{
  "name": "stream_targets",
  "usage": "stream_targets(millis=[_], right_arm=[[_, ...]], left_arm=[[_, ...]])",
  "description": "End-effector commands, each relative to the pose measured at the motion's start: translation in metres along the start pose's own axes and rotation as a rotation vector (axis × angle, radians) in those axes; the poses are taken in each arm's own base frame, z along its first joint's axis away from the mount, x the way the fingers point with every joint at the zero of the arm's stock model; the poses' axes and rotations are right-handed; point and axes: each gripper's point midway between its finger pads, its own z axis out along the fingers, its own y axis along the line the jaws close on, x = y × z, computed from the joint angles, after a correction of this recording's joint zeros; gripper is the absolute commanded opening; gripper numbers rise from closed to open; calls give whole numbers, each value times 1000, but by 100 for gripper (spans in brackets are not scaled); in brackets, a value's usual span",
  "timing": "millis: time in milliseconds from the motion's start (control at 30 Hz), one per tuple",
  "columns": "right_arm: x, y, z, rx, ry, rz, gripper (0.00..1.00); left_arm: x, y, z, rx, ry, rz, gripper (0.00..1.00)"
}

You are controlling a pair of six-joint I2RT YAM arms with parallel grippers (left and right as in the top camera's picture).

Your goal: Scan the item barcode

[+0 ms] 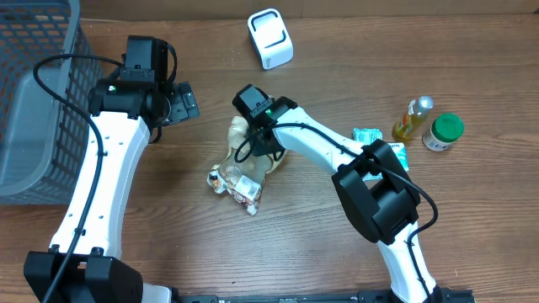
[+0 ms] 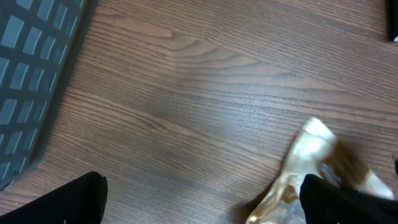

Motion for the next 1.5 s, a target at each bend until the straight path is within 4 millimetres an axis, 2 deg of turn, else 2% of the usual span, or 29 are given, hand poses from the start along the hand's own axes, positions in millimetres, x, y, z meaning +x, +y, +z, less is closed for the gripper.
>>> stream_targets(millis=[0,133,233,333,367,400,467,500,533,567,600,733,833,1000,1100,1467], right_arm=[[26,-23,8,112,94,111,8],[53,-32,2,156,204,184,8],[67,-32,-14,145,282,183,8],[57,-34,-42,123,265,143,9],[50,-35,-54,109,247,134,12],[39,-37,-75,83,212,125,18],[24,-41,-99,42,163,119,20],[20,-43,-106,28,149,121,22],[9,-50,-120,-14,114,137,45],[4,-53,-126,-41,105,140,55],[2,-56,-129,-68,103,137,61],[-4,-75,-130,-162,134,124,76],[-7,-88,-126,-236,158,142,76],[-9,-83,-134,-454,185,114,79],[-12,-88,-133,-462,180,124,81],[-11,-85,-133,-463,181,117,82]], left_arm=[[-3,-1,-3,2,-9,27,100],[-3,-1,-3,2,-9,27,100],[-3,-1,-3,2,-9,27,100],[-3,-1,-3,2,-9,27,100],[-3,-1,-3,2,-9,27,100],[-3,-1,-3,2,-9,27,100],[-3,-1,-3,2,-9,27,99],[-3,-1,-3,2,-9,27,100],[-3,-1,-3,2,-9,27,100],[-3,-1,-3,2,-9,27,99],[-3,-1,-3,2,-9,27,100],[-3,-1,-3,2,-9,27,100],[-3,-1,-3,2,-9,27,99],[-2,-1,-3,2,-9,28,100],[-3,-1,-3,2,-9,27,100],[-2,-1,-3,2,-9,27,100]])
